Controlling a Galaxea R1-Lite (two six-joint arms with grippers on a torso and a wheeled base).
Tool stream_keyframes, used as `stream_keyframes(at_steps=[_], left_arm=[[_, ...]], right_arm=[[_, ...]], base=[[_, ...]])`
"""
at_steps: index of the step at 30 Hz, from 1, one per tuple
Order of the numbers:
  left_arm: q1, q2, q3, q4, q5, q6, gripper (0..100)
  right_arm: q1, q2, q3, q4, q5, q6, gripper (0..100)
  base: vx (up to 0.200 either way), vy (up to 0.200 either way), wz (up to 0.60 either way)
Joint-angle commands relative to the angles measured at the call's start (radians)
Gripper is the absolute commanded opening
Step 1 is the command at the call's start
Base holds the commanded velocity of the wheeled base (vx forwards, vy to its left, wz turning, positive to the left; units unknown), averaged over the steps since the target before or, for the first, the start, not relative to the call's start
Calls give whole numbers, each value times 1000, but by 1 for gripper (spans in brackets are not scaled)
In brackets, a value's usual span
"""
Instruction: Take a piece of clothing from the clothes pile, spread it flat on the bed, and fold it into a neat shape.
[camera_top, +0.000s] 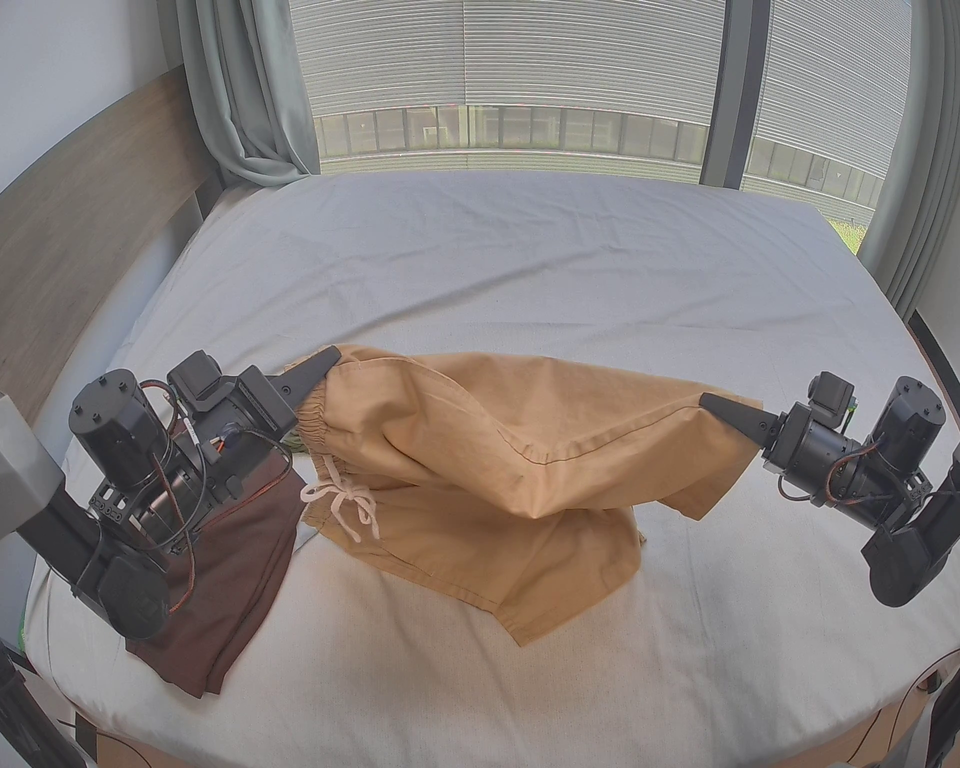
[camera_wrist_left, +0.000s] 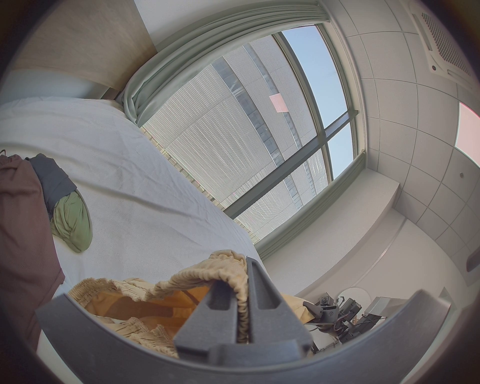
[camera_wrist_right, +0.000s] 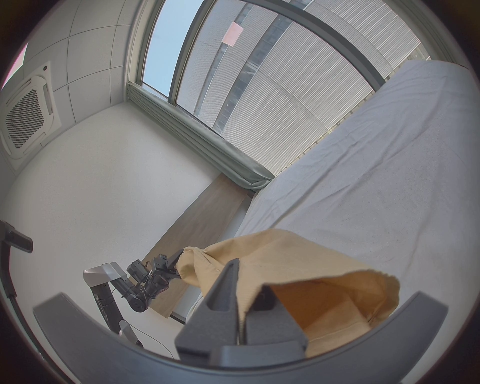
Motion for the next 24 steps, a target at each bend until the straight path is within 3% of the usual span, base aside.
stream_keyframes(at_steps=[1, 24], left_arm=[[3, 0, -2, -2, 0, 0, 0], [49, 25, -8, -1, -1, 2, 0]], right_arm=[[-20, -14, -3, 0, 4, 1, 0], [-121, -27, -38, -2, 28, 2, 0]], base=[[0, 0, 0], [0, 0, 0]])
